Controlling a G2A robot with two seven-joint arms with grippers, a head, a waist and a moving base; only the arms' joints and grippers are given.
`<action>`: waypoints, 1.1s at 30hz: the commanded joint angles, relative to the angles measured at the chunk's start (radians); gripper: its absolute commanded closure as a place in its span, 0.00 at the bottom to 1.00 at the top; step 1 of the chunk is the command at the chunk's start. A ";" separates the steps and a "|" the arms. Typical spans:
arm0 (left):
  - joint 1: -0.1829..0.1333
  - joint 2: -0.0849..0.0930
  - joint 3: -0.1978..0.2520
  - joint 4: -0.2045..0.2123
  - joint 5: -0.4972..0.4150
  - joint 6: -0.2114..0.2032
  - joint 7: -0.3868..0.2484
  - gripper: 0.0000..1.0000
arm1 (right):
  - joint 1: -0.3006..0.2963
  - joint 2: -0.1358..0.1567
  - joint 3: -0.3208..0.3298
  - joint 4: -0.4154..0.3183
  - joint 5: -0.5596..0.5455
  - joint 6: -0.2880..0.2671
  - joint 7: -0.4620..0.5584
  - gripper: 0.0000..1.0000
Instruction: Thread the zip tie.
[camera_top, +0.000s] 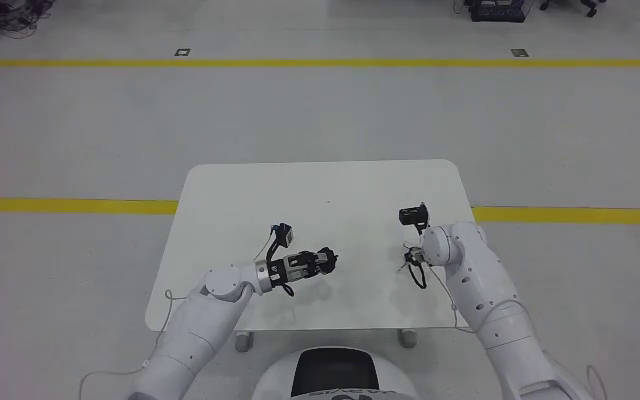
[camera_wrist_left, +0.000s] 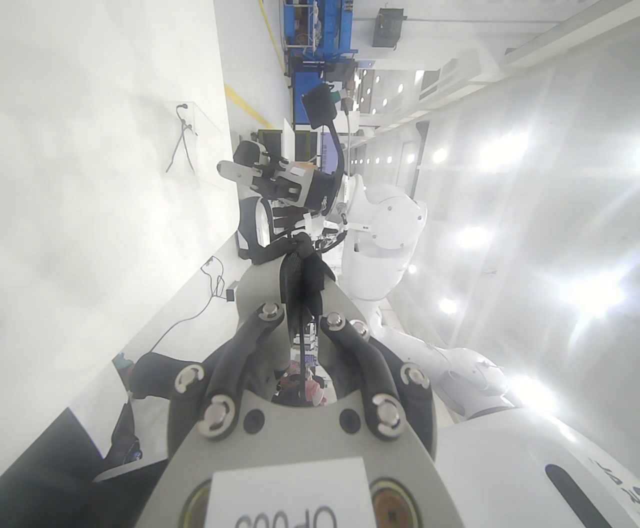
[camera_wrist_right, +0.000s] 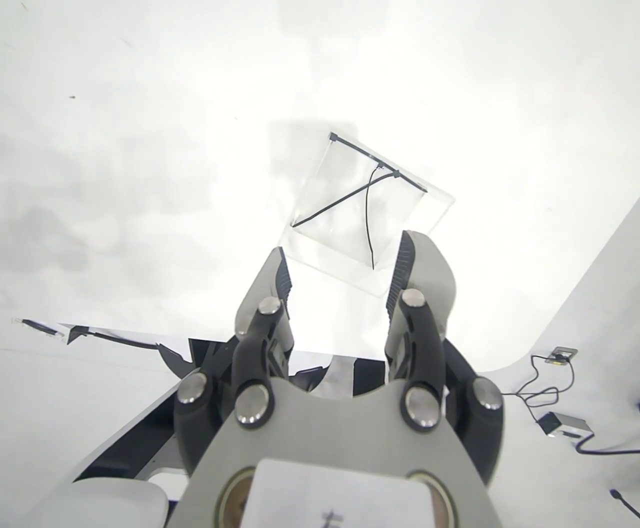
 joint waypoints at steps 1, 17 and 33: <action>0.000 0.000 0.000 0.000 0.000 0.000 0.000 1.00 | -0.002 0.001 0.004 0.003 0.003 -0.001 -0.006 0.58; 0.000 0.000 0.000 0.000 0.000 0.000 0.000 1.00 | 0.048 -0.006 -0.025 0.140 0.036 -0.004 -0.080 0.68; 0.000 0.000 0.000 0.000 0.000 0.000 0.000 1.00 | 0.106 -0.022 -0.081 0.265 0.048 0.029 -0.146 0.74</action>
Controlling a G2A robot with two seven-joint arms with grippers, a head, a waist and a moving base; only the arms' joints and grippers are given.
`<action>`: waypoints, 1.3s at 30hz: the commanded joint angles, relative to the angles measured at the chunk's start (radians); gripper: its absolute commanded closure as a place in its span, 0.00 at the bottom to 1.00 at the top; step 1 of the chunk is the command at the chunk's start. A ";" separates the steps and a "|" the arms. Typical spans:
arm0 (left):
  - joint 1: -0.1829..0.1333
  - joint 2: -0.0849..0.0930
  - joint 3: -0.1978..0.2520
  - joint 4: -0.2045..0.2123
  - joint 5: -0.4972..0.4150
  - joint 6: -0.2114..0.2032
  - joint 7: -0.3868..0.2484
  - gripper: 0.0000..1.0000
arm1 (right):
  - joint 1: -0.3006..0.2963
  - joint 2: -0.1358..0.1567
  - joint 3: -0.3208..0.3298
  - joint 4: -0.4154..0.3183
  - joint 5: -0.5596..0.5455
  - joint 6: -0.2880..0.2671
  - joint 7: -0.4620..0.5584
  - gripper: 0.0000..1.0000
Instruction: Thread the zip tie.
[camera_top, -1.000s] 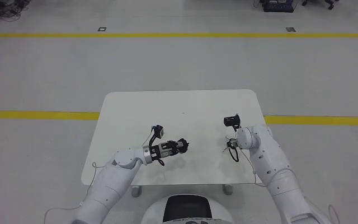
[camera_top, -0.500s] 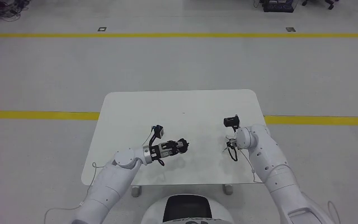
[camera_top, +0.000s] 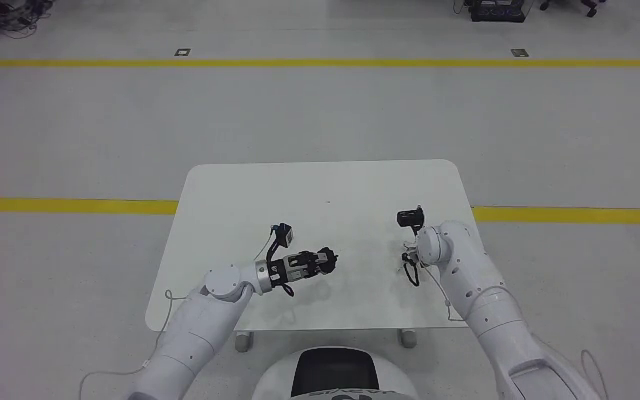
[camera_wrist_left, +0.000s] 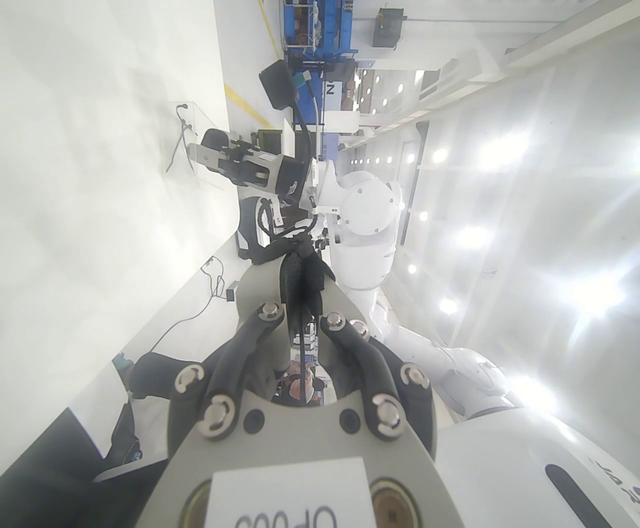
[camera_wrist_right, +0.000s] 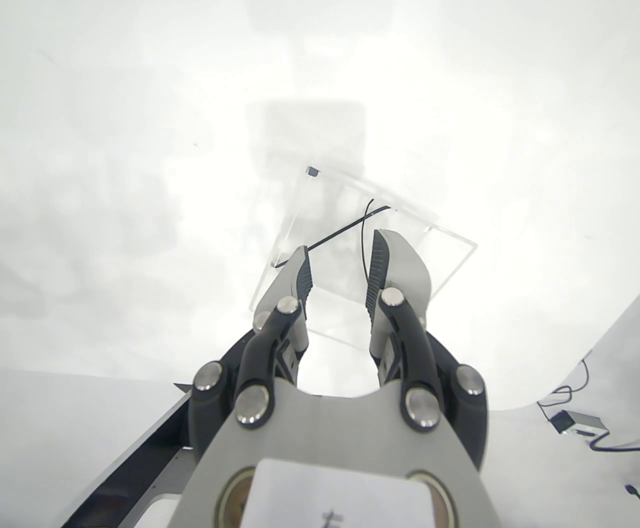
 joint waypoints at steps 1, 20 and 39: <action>0.000 0.000 0.000 0.000 0.000 0.000 0.000 1.00 | 0.006 -0.001 -0.003 0.011 0.001 0.002 -0.005 0.73; 0.000 0.000 0.000 0.000 0.000 0.000 0.000 1.00 | 0.031 -0.012 -0.037 0.077 -0.005 0.042 -0.024 0.81; 0.000 0.000 0.000 0.000 0.000 0.000 0.000 1.00 | 0.051 -0.021 -0.061 0.125 -0.013 0.053 -0.052 0.90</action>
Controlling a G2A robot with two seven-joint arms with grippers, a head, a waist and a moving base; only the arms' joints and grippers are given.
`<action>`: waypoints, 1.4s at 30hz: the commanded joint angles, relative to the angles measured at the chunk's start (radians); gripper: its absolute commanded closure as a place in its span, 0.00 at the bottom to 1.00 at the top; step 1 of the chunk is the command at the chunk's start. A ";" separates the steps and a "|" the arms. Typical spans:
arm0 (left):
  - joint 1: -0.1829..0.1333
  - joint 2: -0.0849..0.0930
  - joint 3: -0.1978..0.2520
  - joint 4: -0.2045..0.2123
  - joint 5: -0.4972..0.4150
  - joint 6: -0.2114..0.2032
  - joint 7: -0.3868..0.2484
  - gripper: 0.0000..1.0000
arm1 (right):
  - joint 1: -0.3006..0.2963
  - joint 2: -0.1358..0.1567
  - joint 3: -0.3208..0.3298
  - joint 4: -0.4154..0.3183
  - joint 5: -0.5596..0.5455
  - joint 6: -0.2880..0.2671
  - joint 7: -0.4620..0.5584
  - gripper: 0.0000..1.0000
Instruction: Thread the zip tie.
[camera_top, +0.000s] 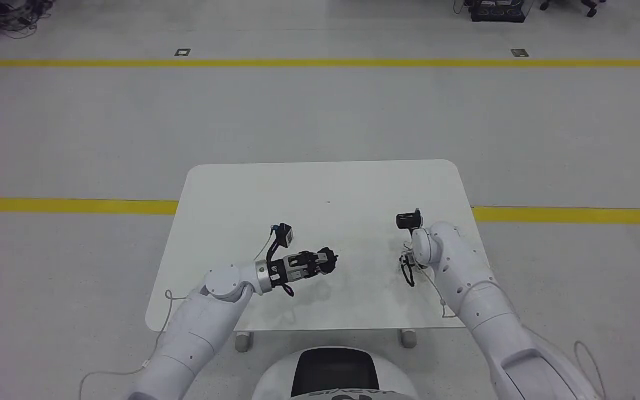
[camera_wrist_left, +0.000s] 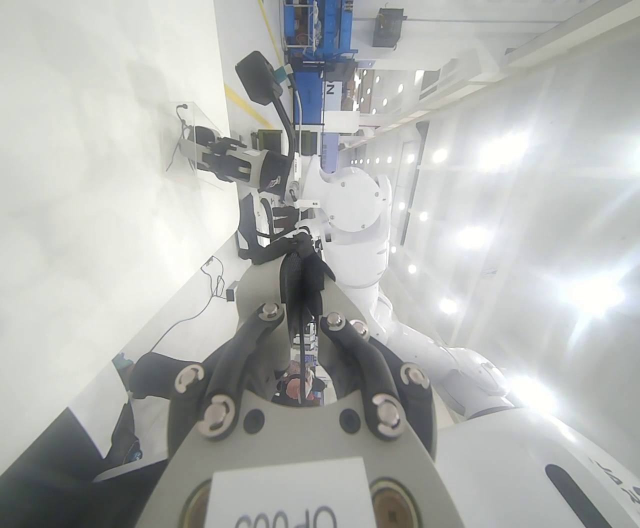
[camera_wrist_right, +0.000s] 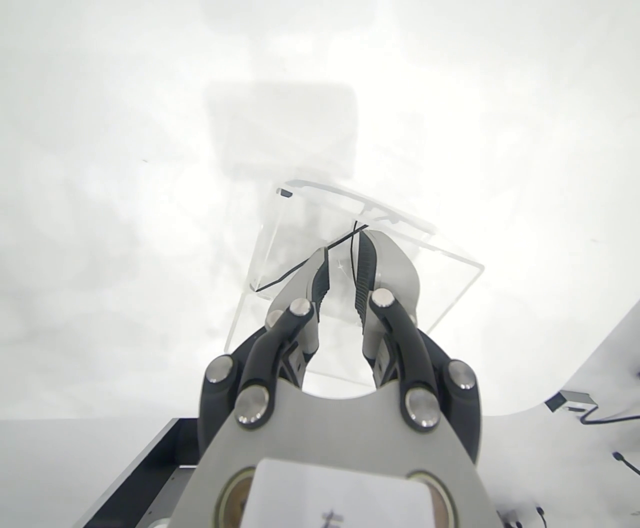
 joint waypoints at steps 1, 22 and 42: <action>0.000 0.000 0.000 0.000 0.000 0.000 0.000 1.00 | 0.003 -0.001 -0.001 0.005 0.002 -0.001 -0.001 0.94; 0.000 0.000 0.000 0.000 0.000 0.000 0.000 1.00 | -0.110 0.028 0.077 -0.222 -0.016 -0.010 0.016 1.00; 0.000 0.000 0.000 0.000 0.000 0.000 0.000 1.00 | -0.389 0.081 0.353 -0.617 0.253 -0.222 -0.059 1.00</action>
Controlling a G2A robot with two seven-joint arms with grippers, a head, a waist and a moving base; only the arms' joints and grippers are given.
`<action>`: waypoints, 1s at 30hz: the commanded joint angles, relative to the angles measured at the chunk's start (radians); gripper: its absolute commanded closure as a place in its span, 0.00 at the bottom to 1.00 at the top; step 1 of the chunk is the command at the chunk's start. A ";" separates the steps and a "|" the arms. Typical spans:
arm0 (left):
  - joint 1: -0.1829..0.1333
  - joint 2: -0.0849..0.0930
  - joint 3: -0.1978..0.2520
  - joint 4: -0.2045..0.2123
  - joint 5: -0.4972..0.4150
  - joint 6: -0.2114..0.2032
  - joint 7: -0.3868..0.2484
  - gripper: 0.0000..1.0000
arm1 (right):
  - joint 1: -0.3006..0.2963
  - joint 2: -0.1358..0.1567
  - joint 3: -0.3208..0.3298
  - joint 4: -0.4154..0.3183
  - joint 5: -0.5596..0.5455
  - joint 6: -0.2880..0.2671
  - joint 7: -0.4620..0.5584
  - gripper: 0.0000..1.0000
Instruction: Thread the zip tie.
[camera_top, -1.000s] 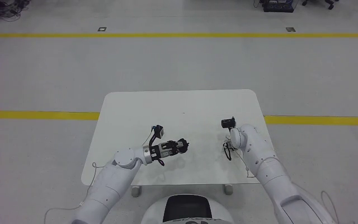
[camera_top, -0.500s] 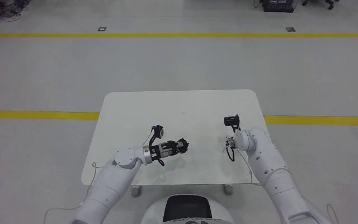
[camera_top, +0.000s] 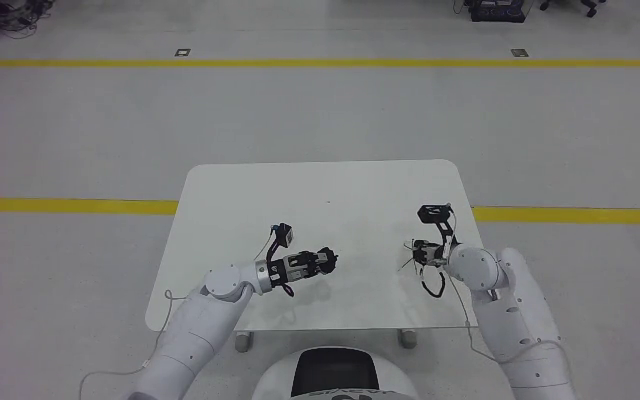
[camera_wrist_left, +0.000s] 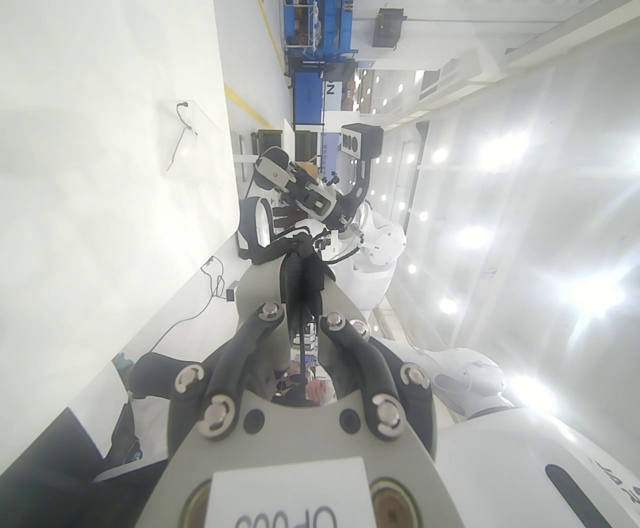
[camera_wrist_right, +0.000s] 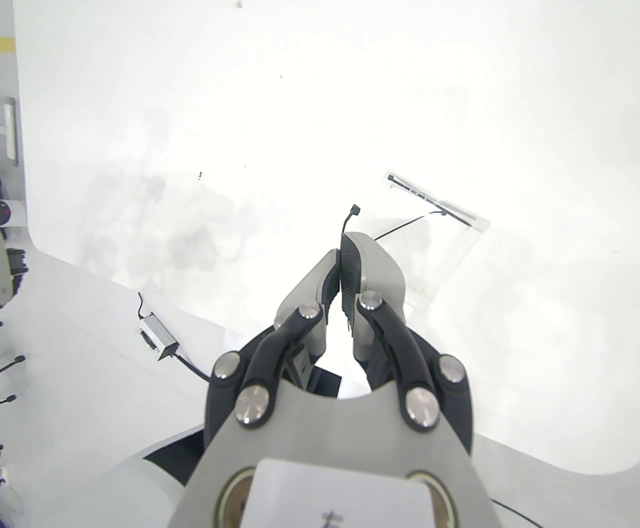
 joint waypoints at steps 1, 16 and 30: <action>0.000 0.000 0.000 0.000 0.000 0.000 0.000 1.00 | 0.000 0.000 0.000 0.000 0.000 0.000 0.000 1.00; 0.000 0.000 0.000 0.000 0.000 0.000 0.000 1.00 | -0.156 0.007 0.094 -0.037 0.456 -0.302 -0.276 1.00; 0.000 0.000 0.000 0.000 0.000 0.000 0.000 1.00 | -0.181 0.043 0.058 -0.075 0.700 -0.302 -0.242 1.00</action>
